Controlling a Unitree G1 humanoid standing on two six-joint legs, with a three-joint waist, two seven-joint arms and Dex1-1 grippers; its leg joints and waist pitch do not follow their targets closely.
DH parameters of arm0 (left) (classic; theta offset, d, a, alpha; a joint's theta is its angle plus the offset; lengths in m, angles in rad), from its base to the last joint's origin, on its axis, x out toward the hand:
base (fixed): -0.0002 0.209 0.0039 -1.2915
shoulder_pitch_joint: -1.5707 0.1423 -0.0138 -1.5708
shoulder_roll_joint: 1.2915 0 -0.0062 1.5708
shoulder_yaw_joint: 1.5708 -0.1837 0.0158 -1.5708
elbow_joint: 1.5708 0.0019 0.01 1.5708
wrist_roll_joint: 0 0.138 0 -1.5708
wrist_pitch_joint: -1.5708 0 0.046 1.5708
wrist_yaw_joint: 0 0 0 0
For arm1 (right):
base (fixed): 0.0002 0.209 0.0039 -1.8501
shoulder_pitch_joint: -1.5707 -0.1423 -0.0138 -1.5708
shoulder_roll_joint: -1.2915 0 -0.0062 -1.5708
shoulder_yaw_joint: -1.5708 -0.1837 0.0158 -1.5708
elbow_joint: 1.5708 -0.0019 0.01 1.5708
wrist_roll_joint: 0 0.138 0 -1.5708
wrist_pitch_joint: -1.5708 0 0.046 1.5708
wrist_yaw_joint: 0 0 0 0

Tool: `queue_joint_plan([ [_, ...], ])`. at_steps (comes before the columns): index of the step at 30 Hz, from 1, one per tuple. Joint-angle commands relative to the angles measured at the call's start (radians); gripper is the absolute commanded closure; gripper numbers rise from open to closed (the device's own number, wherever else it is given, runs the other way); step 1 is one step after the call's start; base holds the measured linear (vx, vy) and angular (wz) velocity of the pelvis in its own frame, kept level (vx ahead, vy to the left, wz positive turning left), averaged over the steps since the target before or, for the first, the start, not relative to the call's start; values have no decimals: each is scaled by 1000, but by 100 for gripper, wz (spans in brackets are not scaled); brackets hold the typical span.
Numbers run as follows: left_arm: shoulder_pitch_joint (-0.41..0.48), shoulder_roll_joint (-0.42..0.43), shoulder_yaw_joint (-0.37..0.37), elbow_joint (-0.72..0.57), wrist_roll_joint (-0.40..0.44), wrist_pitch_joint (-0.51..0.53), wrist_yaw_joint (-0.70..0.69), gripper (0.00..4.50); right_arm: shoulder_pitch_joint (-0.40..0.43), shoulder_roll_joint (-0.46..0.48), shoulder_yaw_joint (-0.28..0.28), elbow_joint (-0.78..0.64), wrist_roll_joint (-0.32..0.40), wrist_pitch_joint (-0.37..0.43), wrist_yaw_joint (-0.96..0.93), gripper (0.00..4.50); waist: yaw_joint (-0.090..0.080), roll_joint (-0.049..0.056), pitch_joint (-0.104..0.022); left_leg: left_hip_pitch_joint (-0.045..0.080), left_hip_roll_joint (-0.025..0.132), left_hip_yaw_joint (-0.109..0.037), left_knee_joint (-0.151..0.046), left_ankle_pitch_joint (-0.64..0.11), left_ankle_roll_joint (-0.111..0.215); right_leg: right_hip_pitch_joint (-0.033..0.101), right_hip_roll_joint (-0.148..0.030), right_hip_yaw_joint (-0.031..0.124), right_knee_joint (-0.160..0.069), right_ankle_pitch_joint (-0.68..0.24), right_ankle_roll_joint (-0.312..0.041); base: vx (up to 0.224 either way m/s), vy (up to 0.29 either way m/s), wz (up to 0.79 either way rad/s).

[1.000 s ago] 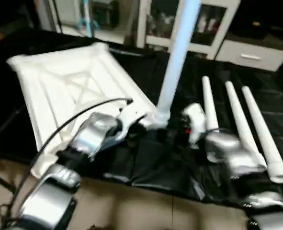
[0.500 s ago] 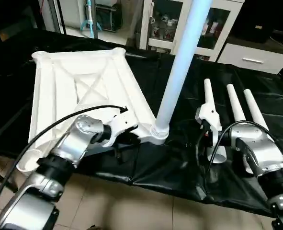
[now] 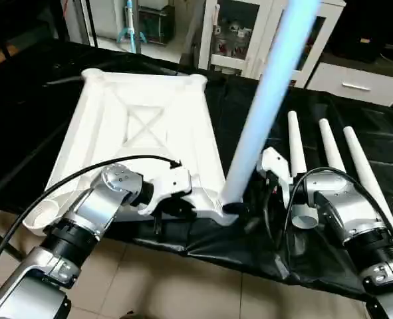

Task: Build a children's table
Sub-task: Rotate leg to tighten

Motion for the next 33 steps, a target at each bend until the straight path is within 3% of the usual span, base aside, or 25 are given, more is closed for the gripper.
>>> queue_joint_plan([
  [1, 18, -1, -55, -1, 18, 1, -29, 450, -17, -14, 23, 20, -14, -28, 41, 28, -7, 0, -58, 14, 18, 9, -66, -158, 51, 48, -40, 19, -53, -80, -237, 0, 0, 0],
  [19, 26, 4, -61, -5, 29, 4, -31, 450, -42, 12, 57, 82, -39, -79, 108, 171, -5, -3, -60, 14, 17, 9, -62, -136, 60, 49, -39, 18, -49, -61, -248, 0, 0, 0],
  [27, 14, -17, -45, 24, 38, 14, 15, 450, -33, 40, 43, 115, -54, -63, 41, 178, -6, -2, -59, 15, 17, 9, -64, -154, 54, 48, -39, 18, -51, -82, -248, 0, 0, 0],
  [29, 4, -32, -35, 42, 40, 20, 43, 450, -34, 50, 40, 140, -71, -59, -7, 178, -8, -3, -56, 16, 17, 8, -67, -192, 40, 46, -40, 18, -58, -137, -236, 0, 0, 0],
  [31, -39, -99, 9, 118, 46, 43, 172, 450, -40, 85, 29, 227, -117, -36, -166, 179, -16, 0, -45, 21, 15, 8, -75, -290, 5, 34, -39, 20, -74, -283, -205, 0, 0, 0],
  [32, -70, -140, 38, 168, 49, 54, 257, 450, -46, 113, 9, 270, -123, -14, -256, 180, -19, -2, -37, 31, 13, 3, -78, -377, -20, 27, -39, 17, -88, -422, -173, 0, 0, 0],
  [33, -74, -145, 41, 174, 49, 55, 268, 450, -47, 117, 6, 275, -122, -11, -267, 180, -23, 3, -39, 34, 11, -3, -77, -402, -33, 27, -41, 16, -89, -468, -158, -67, 1, -3],
])
